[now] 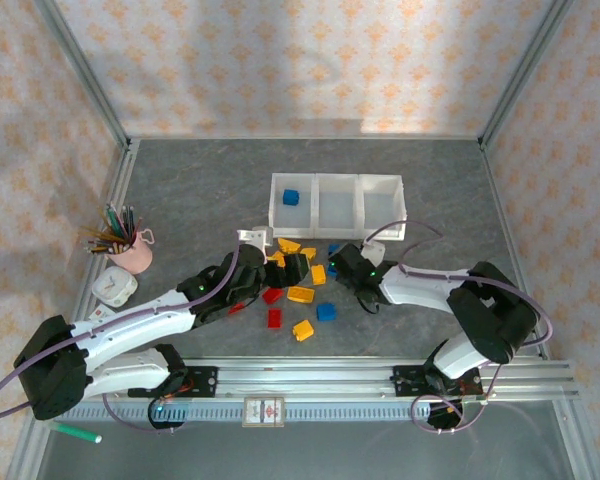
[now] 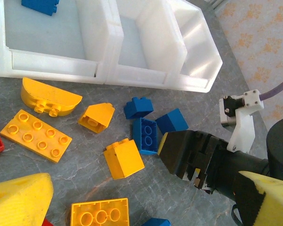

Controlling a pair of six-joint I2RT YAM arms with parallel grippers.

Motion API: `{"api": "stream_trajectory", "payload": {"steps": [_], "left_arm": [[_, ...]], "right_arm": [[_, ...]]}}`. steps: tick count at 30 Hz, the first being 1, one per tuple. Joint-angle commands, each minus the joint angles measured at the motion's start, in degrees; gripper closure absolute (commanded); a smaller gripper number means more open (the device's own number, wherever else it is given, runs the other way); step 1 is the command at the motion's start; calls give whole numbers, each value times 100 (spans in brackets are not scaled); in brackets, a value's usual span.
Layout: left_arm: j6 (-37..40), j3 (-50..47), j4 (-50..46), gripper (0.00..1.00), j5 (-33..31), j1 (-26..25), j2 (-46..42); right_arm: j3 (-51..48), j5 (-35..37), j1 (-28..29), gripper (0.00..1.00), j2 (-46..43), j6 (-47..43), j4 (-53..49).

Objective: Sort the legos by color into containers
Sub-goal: Pick up the lego from the center of the table, then place the lego in the container.

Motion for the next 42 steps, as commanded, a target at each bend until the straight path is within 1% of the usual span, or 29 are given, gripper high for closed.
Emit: {"api": "stream_trajectory", "payload": {"steps": [1,4,9,13,16,19,23,26,31,34,36,37,40,42], "left_arm": [[112,147,-52,1,-115,-51,-60],[124,128,28,1,-72,-52,-98],[140,107,-38,1,-238,-39,-335],[193,197,-378,1,-475,91,-548],[194,226,-610,1,-511,350,-749],[203,227,-783,1,-401,702,-970],[251,233,-1081,1,-383,1133,-1196],[256,243,-1205,1,-339,1395,-1229],[256,209,-1215,1,-340,1556,-1224],[256,225,-1203,1,-293,1604,-1203],[258,244,-1212,1,-277,1606,-1185],[279,267,-1221,1,-269,1607,-1189],[306,280,-1239,1,-269,1615,-1195],[308,295,-1243,1,-269,1614,-1207]], "right_arm": [[75,96,-35,50,-65,-97,-146],[72,183,-35,57,-305,-213,-324],[402,295,-26,59,-804,-550,-904],[960,85,-26,59,-945,-995,-1002],[1547,-223,-27,59,-587,-1347,-821],[2226,-504,-18,59,20,-1660,-718],[3025,-621,-18,58,727,-1903,-405],[3898,-527,-22,58,1516,-2171,-577],[4747,-207,-39,58,2425,-2376,-623],[5194,-5,-50,54,2824,-2418,-761],[5410,84,-60,46,2978,-2424,-858],[5511,71,-61,45,3017,-2443,-908],[5559,-57,-61,38,2934,-2516,-911],[5485,12,-61,36,2747,-2523,-955]]}}
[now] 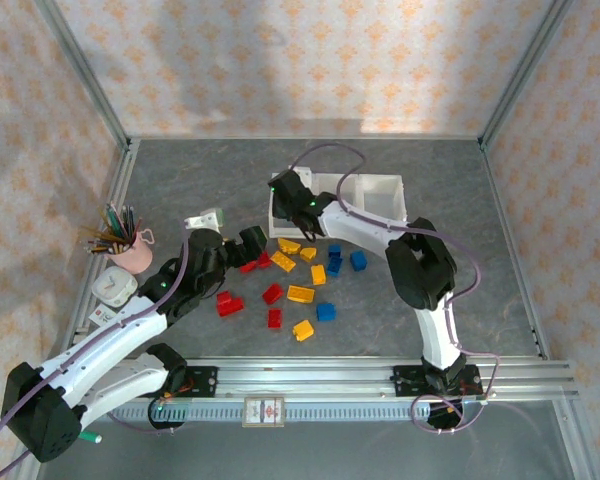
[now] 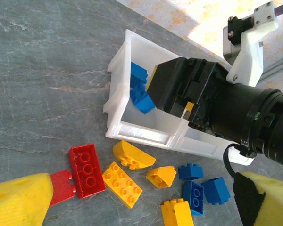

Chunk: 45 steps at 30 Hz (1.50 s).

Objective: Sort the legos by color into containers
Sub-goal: Place the lego in the container, then pick up the lego from the center of the table.

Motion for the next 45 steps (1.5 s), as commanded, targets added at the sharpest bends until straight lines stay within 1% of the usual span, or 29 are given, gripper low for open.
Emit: {"api": "stream_trajectory", "payload": {"steps": [1,2,6,11,13,16,22,26,28,31,35,40,45], "left_arm": [[147,235,-222,1,42,52,-42],[138,254,-225,1,67,50,-50],[87,192,-77,1,285,50,-112],[-50,17,183,1,671,-16,-112],[-88,-76,349,1,718,-159,-82],[-116,-89,439,1,604,-444,38],[-320,-148,829,1,408,-936,276],[-479,-241,1102,1,333,-1112,401],[-574,-306,1255,1,292,-1182,454],[-653,-343,1394,1,279,-1253,543],[-705,-336,1473,1,235,-1327,634],[-680,-268,1507,1,232,-1360,748],[-649,-232,1509,1,241,-1373,833]], "right_arm": [[36,250,-40,35,-404,-98,-237],[-94,222,-39,35,-552,-94,-219],[-1173,66,-39,30,-1466,64,92],[-2304,283,-39,25,-2419,324,-55],[-2796,339,-39,22,-2837,411,-50],[-3428,264,-48,19,-3340,457,7],[-4321,149,-96,14,-3946,478,-57],[-4801,-103,-186,12,-4117,472,80],[-4968,-251,-248,12,-4093,455,185],[-5085,-285,-306,12,-3943,440,329],[-5063,-243,-455,15,-3684,453,378],[-5097,-302,-691,21,-3457,412,534],[-5096,-251,-759,27,-3290,320,717]]}}
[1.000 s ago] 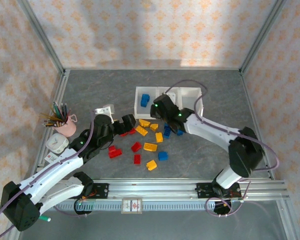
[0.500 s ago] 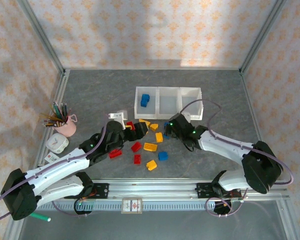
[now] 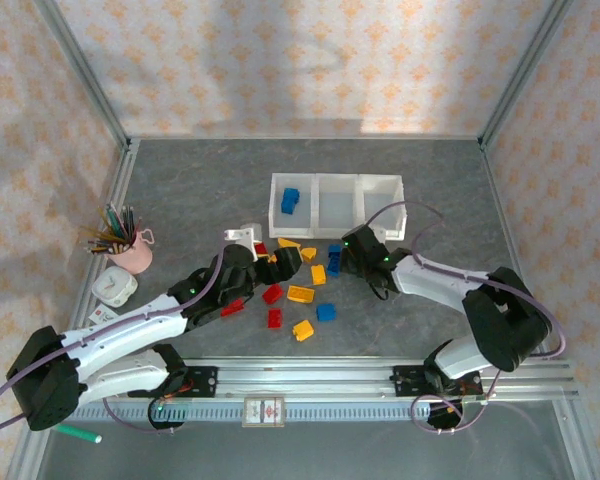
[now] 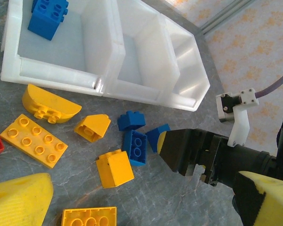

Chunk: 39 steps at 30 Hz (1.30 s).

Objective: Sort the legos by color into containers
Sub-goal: Pick up the lego from the center of the table.

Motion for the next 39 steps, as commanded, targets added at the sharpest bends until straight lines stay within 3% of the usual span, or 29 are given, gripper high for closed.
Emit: {"api": "stream_trajectory", "payload": {"steps": [1,11,27,39], "left_arm": [[-17,90,202,1,-140,-42,45],[36,97,119,1,-180,-43,48],[149,143,46,1,-231,-38,-25],[490,279,-584,1,-714,144,-560]], "right_arm": [[-35,86,-62,28,132,-70,237],[78,33,-295,41,671,-112,487],[213,-64,-287,75,580,-340,213],[1324,259,407,79,57,-235,-824]]}}
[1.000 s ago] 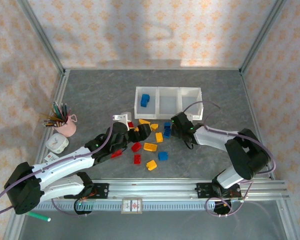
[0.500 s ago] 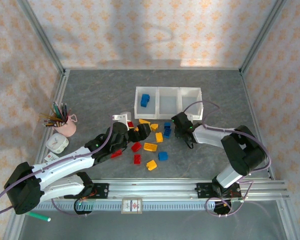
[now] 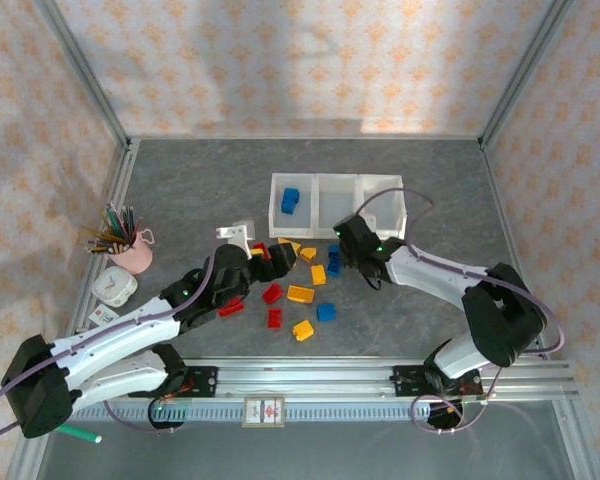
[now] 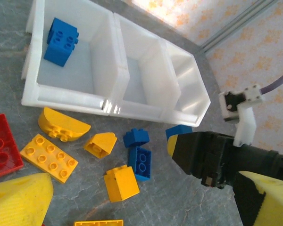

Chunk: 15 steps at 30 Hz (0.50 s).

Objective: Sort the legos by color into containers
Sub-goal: Pick up the lego from the center of the table, then place the lego in the container.

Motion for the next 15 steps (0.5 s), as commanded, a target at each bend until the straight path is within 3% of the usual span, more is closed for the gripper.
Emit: {"api": "stream_trajectory", "payload": {"steps": [1,10,15], "left_arm": [[243,231,-386,1,-249,148,-175],[434,229,-710,1,-41,850,-476],[474,160,-787,1,67,1218,-568]], "right_arm": [[515,128,218,79,-47,64,-330],[2233,-334,512,79,1312,-150,-109],[3199,-209,516,78,2219,-233,-102]]}}
